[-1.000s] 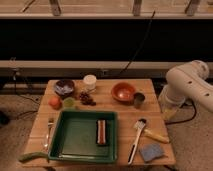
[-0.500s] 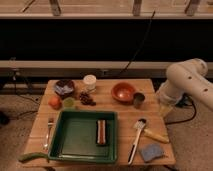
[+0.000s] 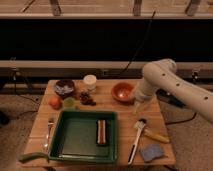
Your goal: Place apple in plastic cup
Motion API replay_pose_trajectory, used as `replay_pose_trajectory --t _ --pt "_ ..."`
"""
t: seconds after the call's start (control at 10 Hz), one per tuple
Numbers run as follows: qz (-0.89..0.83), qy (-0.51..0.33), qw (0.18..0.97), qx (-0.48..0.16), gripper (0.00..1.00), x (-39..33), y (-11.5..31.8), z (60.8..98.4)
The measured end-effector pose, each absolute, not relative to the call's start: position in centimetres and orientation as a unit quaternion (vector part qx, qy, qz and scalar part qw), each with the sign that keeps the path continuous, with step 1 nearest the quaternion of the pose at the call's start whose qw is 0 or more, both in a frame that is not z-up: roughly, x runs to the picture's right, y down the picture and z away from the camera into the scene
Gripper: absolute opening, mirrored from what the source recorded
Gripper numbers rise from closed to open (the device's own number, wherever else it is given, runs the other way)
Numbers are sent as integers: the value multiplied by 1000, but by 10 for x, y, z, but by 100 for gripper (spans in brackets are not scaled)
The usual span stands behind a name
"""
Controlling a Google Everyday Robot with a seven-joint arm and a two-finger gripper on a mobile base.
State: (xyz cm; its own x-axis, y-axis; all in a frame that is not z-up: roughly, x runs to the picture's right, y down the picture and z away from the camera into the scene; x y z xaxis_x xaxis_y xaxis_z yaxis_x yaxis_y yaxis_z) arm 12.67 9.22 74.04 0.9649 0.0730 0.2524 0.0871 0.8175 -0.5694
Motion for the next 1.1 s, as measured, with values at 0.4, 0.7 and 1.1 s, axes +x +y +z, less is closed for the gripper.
replay_pose_trajectory --t 0.4,0.7,1.1 --pt "-25 -199 933 -300 65 25 94 762" --pt "-34 -227 928 -295 65 -12 95 764" --pt "-34 -226 928 -295 65 -12 95 764"
